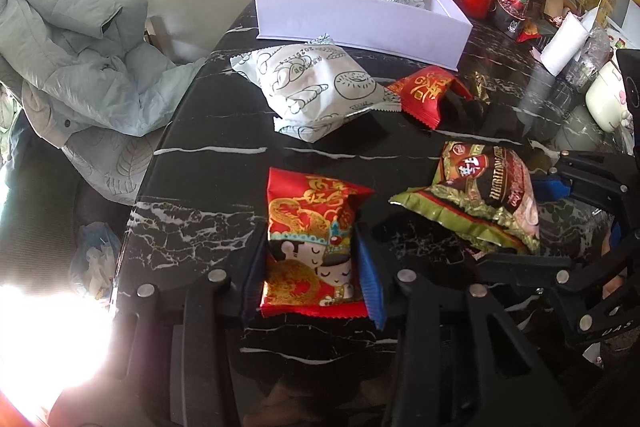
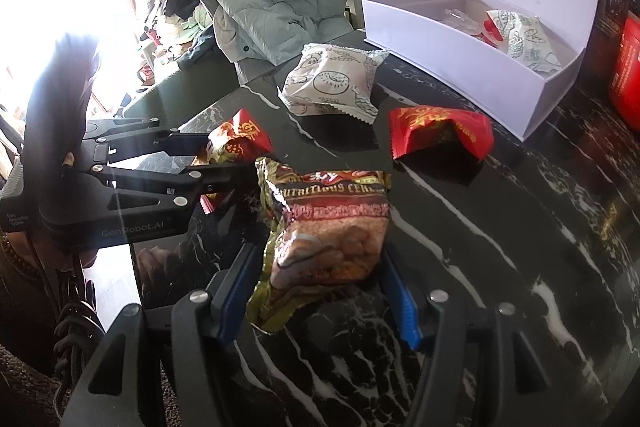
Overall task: Organize objects
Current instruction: 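Lift the cartoon snack bag with the left gripper while the right lifts the cereal bag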
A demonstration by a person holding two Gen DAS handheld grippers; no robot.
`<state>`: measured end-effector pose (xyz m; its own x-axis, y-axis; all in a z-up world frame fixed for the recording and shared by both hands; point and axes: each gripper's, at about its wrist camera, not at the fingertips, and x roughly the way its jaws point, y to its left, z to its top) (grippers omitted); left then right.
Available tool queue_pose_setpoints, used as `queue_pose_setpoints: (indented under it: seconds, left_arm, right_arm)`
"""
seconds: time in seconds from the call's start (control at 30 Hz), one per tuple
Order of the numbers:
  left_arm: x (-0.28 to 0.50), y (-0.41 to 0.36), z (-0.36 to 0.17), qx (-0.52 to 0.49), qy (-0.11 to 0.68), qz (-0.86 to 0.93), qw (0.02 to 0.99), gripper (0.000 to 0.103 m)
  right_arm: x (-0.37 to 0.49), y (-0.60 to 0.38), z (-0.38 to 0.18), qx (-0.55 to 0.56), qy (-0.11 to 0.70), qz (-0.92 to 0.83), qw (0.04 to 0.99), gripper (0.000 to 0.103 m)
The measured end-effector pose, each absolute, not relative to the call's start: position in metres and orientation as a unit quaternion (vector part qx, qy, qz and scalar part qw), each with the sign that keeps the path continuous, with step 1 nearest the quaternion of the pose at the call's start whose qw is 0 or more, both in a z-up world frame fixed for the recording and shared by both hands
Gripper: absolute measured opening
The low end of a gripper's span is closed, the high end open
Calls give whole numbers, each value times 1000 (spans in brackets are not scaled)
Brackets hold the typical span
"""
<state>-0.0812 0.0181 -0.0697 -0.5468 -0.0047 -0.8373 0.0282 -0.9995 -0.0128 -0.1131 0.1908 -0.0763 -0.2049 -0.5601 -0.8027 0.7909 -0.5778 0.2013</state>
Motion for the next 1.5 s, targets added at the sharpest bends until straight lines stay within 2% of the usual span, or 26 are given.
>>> queue_pose_setpoints:
  seconds: [0.13, 0.37, 1.1, 1.5]
  left_arm:
    - [-75, 19, -69, 479, 16, -878, 15, 39]
    - [-67, 17, -68, 484, 25, -874, 24, 39]
    - [-49, 21, -63, 489, 37, -871, 29, 34]
    - [-50, 24, -69, 486, 24, -874, 22, 37]
  right_arm:
    - [-110, 193, -75, 448, 127, -768, 439, 50]
    - [-106, 193, -72, 441, 130, -769, 443, 44]
    - [-94, 198, -67, 440, 137, -770, 441, 42]
    - [-97, 192, -78, 449, 128, -761, 451, 49]
